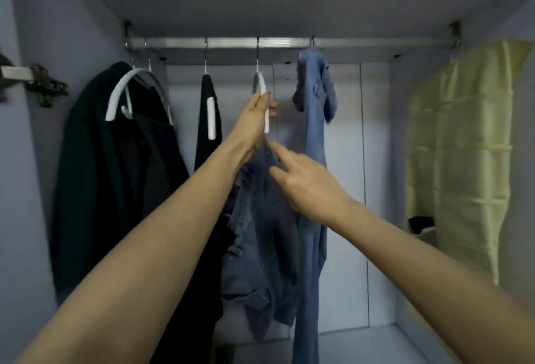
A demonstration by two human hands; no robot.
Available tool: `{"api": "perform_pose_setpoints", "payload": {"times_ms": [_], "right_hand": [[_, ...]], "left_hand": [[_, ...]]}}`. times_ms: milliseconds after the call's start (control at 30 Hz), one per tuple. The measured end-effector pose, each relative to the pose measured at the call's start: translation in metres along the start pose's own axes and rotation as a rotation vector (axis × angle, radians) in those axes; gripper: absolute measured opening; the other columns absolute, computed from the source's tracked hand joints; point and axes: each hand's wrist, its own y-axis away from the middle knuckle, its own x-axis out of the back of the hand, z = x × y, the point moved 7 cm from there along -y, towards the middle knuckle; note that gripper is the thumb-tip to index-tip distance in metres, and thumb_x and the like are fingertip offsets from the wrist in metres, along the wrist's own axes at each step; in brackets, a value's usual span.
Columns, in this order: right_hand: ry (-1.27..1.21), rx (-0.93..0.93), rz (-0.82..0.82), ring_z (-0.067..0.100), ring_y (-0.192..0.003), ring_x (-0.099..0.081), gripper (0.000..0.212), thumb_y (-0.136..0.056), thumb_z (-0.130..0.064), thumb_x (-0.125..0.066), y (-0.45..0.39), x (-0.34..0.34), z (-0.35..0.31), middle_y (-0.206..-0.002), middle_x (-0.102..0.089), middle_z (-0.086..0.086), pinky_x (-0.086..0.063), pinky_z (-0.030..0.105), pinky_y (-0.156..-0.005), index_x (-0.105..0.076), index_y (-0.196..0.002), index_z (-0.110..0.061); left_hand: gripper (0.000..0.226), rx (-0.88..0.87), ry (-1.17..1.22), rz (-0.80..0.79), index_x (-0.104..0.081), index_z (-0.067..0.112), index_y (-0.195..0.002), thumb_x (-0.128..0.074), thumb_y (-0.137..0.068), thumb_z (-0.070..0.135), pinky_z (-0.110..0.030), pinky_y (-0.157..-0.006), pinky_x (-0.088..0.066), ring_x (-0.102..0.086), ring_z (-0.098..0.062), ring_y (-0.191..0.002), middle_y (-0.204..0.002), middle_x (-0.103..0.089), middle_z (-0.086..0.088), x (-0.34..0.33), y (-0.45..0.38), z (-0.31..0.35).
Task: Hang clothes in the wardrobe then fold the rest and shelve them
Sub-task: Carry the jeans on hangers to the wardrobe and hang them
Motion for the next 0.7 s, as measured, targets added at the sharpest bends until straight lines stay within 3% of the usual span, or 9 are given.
{"api": "perform_pose_setpoints", "payload": {"times_ms": [67, 100, 167, 233, 300, 367, 533, 600, 700], "right_hand": [[-0.101, 0.016, -0.14, 0.026, -0.062, -0.055, 0.028, -0.051, 0.0, -0.078, 0.008, -0.029, -0.023, -0.075, -0.06, 0.009, -0.041, 0.031, -0.05, -0.06, -0.07, -0.01], [-0.151, 0.016, -0.183, 0.026, -0.061, -0.056, 0.028, -0.051, -0.001, -0.078, 0.008, -0.04, -0.034, -0.07, -0.058, 0.007, -0.041, 0.03, -0.05, -0.062, -0.072, -0.01], [-0.27, -0.02, -0.333, 0.03, -0.082, -0.06, 0.021, -0.072, -0.003, -0.068, 0.01, -0.07, -0.051, -0.088, -0.061, 0.011, -0.047, 0.034, -0.06, -0.063, -0.092, -0.006], [-0.361, -0.153, -0.555, 0.031, -0.11, -0.051, 0.03, -0.091, -0.012, -0.053, 0.015, -0.109, -0.057, -0.117, -0.053, 0.014, -0.047, 0.039, -0.078, -0.054, -0.12, -0.006], [-0.419, -0.253, -0.739, 0.032, -0.126, -0.04, 0.044, -0.095, -0.024, -0.052, 0.027, -0.139, -0.062, -0.134, -0.042, 0.014, -0.045, 0.04, -0.089, -0.043, -0.135, -0.008], [-0.435, -0.269, -0.853, 0.033, -0.128, -0.039, 0.054, -0.094, -0.03, -0.055, 0.036, -0.161, -0.068, -0.14, -0.038, 0.015, -0.045, 0.043, -0.093, -0.037, -0.141, -0.009], [-0.335, -0.289, -0.861, 0.034, -0.105, -0.059, 0.023, -0.092, -0.002, -0.05, 0.042, -0.18, -0.075, -0.119, -0.058, 0.02, -0.044, 0.036, -0.075, -0.058, -0.114, -0.001], [-0.346, -0.313, -0.889, 0.033, -0.102, -0.06, 0.019, -0.092, -0.001, -0.048, 0.042, -0.184, -0.073, -0.114, -0.061, 0.02, -0.039, 0.033, -0.069, -0.06, -0.107, 0.0], [-0.462, -0.443, -0.881, 0.033, -0.102, -0.061, 0.019, -0.092, -0.006, -0.051, 0.038, -0.179, -0.057, -0.111, -0.062, 0.018, -0.046, 0.034, -0.071, -0.061, -0.107, 0.002]], "left_hand": [[0.034, -0.016, -0.013, -0.022, -0.047, 0.004, -0.13, -0.032, -0.106, 0.021, -0.029, -0.082, -0.042, -0.055, -0.008, -0.077, -0.092, -0.058, 0.002, 0.006, 0.006, -0.005], [0.036, -0.018, -0.018, -0.034, -0.045, 0.003, -0.134, -0.031, -0.106, 0.021, -0.028, -0.082, -0.043, -0.056, -0.007, -0.079, -0.095, -0.057, 0.001, 0.01, 0.007, -0.008], [0.038, -0.017, -0.021, -0.064, -0.042, 0.003, -0.137, -0.03, -0.106, 0.022, -0.023, -0.081, -0.045, -0.056, -0.007, -0.084, -0.102, -0.056, -0.002, 0.012, 0.008, -0.013], [0.038, -0.033, -0.023, -0.074, -0.042, 0.006, -0.138, -0.029, -0.106, 0.023, -0.017, -0.076, -0.048, -0.056, -0.006, -0.087, -0.108, -0.055, -0.004, 0.015, 0.006, -0.016], [0.037, -0.046, -0.033, -0.082, -0.043, 0.01, -0.138, -0.029, -0.106, 0.025, -0.011, -0.065, -0.048, -0.056, -0.005, -0.089, -0.109, -0.055, -0.003, 0.015, 0.005, -0.018], [0.037, -0.054, -0.03, -0.083, -0.043, 0.011, -0.138, -0.029, -0.106, 0.025, -0.009, -0.061, -0.047, -0.056, -0.005, -0.089, -0.109, -0.056, -0.003, 0.017, 0.003, -0.019], [0.036, -0.077, -0.062, -0.082, -0.045, 0.012, -0.135, -0.028, -0.106, 0.026, -0.013, -0.073, -0.047, -0.057, -0.012, -0.097, -0.109, -0.057, -0.003, 0.019, 0.002, -0.014], [0.036, -0.079, -0.074, -0.088, -0.044, 0.012, -0.135, -0.028, -0.106, 0.027, -0.016, -0.079, -0.046, -0.057, -0.012, -0.098, -0.108, -0.057, -0.002, 0.02, 0.003, -0.012], [0.037, -0.073, -0.103, -0.089, -0.044, 0.012, -0.136, -0.028, -0.106, 0.027, -0.012, -0.072, -0.045, -0.057, -0.008, -0.094, -0.109, -0.057, 0.0, 0.023, 0.004, -0.013]]}}
